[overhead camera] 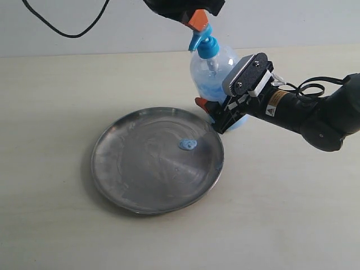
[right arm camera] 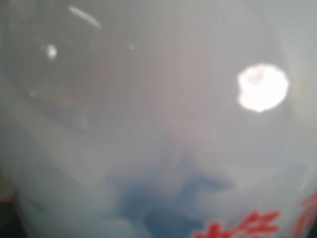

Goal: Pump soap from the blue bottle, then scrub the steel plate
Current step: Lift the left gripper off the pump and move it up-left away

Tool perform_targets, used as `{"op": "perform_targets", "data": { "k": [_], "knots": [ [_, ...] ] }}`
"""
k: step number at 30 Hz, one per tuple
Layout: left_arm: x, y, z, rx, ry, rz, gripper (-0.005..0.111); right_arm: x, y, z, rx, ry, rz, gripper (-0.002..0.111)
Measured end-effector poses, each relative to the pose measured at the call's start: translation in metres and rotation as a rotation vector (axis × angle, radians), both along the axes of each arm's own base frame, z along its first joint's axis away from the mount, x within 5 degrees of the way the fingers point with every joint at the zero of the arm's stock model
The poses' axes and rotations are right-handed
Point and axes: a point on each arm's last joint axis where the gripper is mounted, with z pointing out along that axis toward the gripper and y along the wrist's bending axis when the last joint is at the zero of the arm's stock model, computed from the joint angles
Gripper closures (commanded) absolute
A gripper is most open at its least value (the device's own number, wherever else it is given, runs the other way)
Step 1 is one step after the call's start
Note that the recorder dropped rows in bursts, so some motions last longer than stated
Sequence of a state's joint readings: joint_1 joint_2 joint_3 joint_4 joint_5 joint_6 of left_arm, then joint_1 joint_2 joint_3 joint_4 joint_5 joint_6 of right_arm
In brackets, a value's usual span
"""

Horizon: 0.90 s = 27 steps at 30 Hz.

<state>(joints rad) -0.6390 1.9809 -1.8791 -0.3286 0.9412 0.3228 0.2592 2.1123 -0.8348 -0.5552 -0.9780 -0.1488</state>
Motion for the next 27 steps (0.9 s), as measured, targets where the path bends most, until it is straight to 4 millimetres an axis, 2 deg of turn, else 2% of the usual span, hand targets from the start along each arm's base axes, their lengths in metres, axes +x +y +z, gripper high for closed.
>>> {"op": "perform_targets", "data": {
  "k": [12, 21, 27],
  "knots": [
    [-0.014, 0.013, 0.027, 0.016, -0.088, -0.004, 0.107, -0.001, 0.002, 0.000, 0.007, 0.000, 0.017, 0.108],
    [-0.029, 0.026, 0.065, -0.035, -0.182, 0.010, 0.107, 0.000, 0.001, 0.001, 0.030, 0.016, -0.004, 0.108],
    [-0.037, 0.036, 0.083, -0.039, -0.228, 0.042, 0.107, 0.002, -0.002, 0.001, 0.052, 0.035, -0.056, 0.108]
  ]
}}
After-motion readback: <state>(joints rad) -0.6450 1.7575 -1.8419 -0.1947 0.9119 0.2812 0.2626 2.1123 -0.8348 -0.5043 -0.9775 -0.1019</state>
